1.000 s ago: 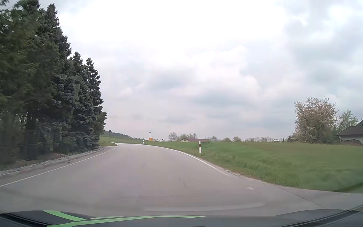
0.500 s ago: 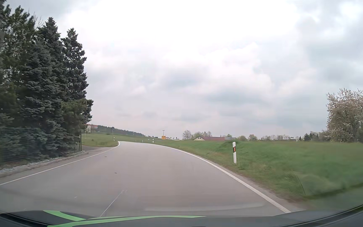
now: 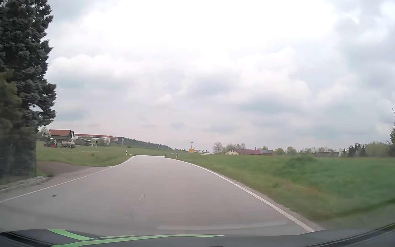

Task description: Follow the waypoints while adhering to traffic rules and regulations

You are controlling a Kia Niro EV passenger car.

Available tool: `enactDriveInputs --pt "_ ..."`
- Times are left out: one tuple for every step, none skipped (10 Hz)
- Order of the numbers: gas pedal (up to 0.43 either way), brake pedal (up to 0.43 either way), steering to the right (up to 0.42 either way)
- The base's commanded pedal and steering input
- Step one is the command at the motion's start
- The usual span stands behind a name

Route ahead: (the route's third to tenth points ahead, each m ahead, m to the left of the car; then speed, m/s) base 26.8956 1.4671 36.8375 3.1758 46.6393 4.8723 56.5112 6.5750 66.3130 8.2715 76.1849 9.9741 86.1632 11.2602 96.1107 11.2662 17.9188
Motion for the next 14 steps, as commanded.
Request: enactDriveInputs --pt "0.228 0.000 -0.034" --pt "0.228 0.000 -0.034" --pt "0.228 0.000 -0.034" --pt "0.228 0.000 -0.034" --pt "0.228 0.000 -0.034" --pt "0.228 0.000 -0.034" --pt "0.228 0.000 -0.034" --pt "0.228 0.000 -0.034" --pt "0.228 0.000 -0.034" --pt "0.228 0.000 -0.033" --pt "0.228 0.000 -0.032" --pt "0.228 0.000 -0.029" --pt "0.228 0.000 -0.026" --pt "0.228 0.000 -0.024"
